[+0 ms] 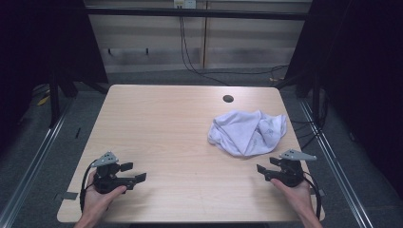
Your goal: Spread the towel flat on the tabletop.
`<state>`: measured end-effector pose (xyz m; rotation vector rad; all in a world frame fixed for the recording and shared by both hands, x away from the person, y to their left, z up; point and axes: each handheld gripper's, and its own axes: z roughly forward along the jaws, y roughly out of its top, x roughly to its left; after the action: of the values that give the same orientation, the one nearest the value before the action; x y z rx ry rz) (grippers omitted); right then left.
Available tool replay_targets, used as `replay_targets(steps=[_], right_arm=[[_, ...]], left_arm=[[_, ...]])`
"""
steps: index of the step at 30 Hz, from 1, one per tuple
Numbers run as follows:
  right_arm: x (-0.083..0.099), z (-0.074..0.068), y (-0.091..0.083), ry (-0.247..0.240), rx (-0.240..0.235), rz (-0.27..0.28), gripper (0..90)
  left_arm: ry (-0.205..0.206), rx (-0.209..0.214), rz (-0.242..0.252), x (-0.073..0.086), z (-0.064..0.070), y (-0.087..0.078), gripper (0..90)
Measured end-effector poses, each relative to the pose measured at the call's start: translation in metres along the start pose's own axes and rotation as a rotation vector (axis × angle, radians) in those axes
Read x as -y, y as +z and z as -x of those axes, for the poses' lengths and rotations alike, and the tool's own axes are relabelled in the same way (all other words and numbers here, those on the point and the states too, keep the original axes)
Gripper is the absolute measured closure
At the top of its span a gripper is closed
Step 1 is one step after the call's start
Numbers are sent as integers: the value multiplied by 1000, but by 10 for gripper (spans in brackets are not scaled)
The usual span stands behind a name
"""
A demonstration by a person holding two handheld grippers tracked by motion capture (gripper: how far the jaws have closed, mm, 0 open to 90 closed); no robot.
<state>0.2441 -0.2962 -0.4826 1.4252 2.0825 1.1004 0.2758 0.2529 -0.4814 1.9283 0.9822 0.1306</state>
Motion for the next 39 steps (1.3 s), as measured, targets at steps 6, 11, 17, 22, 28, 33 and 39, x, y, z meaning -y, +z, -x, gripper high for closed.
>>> replay_targets(steps=[6,11,17,22,28,33,39], right_arm=[[-1,0,-3,-17,-43,10,332],[-8,1,-1,-9,-50,5,328],[-22,2,4,-54,-117,-44,374],[-41,1,15,-93,-135,-33,361],[-69,18,32,-73,-137,3,328],[-88,38,54,-50,-127,-18,286],[-98,45,74,-50,-101,-39,246]], left_arm=[[0,-2,6,1,-5,-6,205],[-25,-15,15,2,-11,-9,208],[15,-12,23,1,-6,-10,251],[52,-19,39,1,-1,-10,336],[26,-20,48,0,-2,-7,365],[8,11,50,-1,-3,-7,409],[12,33,27,-1,-3,-4,342]])
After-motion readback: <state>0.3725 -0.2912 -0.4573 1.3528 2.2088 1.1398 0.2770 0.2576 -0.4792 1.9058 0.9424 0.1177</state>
